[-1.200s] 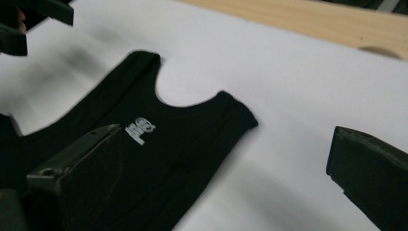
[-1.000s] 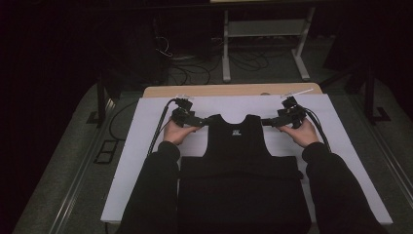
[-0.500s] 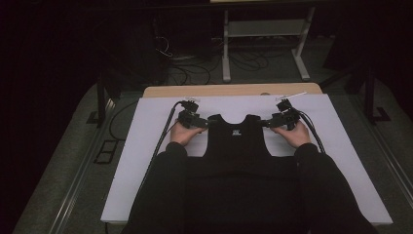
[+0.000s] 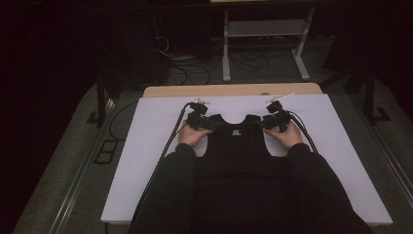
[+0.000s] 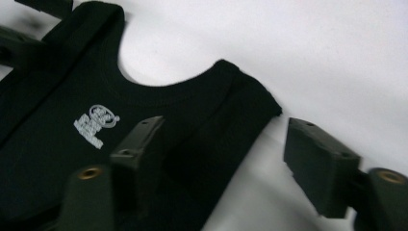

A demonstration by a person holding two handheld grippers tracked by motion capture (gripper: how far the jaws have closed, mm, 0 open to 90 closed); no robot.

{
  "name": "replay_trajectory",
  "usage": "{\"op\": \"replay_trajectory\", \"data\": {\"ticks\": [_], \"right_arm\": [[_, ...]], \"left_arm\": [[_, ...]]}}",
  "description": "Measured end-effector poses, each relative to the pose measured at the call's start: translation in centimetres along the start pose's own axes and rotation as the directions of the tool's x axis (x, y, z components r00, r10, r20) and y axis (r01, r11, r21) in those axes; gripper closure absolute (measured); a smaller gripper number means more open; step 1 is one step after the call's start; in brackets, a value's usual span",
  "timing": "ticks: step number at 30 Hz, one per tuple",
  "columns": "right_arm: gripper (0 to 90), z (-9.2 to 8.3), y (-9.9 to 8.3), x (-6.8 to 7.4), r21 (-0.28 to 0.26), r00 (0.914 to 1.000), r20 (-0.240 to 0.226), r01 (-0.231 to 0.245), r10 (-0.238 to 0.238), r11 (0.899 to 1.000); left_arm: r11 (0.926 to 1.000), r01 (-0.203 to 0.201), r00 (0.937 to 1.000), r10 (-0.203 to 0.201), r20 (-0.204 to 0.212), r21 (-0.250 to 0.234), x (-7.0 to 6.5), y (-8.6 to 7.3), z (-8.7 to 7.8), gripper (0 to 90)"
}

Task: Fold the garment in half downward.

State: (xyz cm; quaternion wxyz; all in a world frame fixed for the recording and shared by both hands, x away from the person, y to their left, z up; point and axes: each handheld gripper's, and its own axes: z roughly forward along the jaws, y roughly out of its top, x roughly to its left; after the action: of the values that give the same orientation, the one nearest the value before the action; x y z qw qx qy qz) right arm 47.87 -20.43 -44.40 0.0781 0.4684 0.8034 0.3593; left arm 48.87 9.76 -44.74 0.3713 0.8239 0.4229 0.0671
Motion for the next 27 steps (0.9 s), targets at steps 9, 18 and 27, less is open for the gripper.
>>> {"op": "replay_trajectory", "data": {"ticks": [9,18,27], "right_arm": [[56.4,0.5,0.0,0.2,-0.001,1.0000,0.002,-0.004,0.004,1.000],[81.9,0.4,0.1,0.5,-0.002,1.0000,-0.001,0.008,-0.008,1.000],[86.2,-0.1,0.2,0.6,-0.004,0.9999,-0.002,0.015,-0.015,1.000]], "left_arm": [[0.9998,0.018,0.9997,-0.018,-0.018,-0.013,-0.7,0.4,0.4,41.3],[0.9976,0.036,0.9975,-0.040,-0.059,-0.059,-1.1,0.0,0.8,67.6],[0.9978,0.019,0.9984,-0.022,-0.052,-0.063,-1.4,0.1,0.6,79.9]]}}
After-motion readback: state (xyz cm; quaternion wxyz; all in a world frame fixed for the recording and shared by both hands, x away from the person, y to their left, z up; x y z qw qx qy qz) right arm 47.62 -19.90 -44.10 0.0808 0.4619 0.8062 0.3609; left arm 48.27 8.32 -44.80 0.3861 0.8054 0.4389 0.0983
